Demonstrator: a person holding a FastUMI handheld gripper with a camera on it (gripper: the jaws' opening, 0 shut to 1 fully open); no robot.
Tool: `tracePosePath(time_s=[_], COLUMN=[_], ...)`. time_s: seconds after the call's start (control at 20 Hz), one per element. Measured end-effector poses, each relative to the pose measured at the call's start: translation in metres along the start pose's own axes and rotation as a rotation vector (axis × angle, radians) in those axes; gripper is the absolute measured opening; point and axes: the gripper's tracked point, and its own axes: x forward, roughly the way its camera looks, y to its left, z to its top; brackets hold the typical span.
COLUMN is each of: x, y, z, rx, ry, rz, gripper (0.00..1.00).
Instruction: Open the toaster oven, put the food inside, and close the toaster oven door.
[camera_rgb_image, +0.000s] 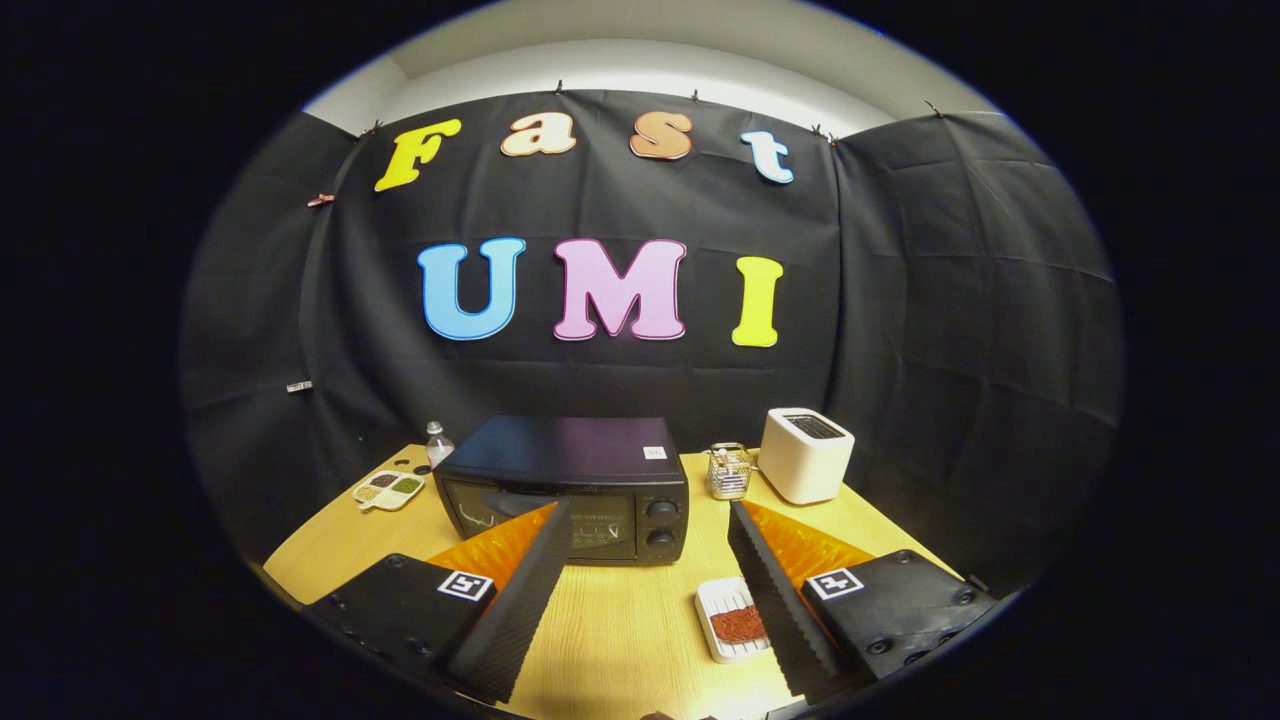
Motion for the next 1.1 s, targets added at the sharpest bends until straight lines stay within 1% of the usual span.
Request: tracePosePath(time_s=[0.15,0.3,0.45,0.75,0.9,1.1], x=[0.004,0.018,0.038,0.089,0.112,0.138], y=[0.008,0.021,0.046,0.088,0.109,0.129], z=[0.002,0.001,0.000,0.014,0.011,-0.007], rx=[-0.016,-0.016,0.004,0.015,0.003,-0.028], ry=[0.003,0.016,0.043,0.036,0.038,0.054], rz=[0.008,0.016,0.040,0.065,0.083,0.096], gripper=[0.98,0.97,0.97,0.98,0.98,0.98])
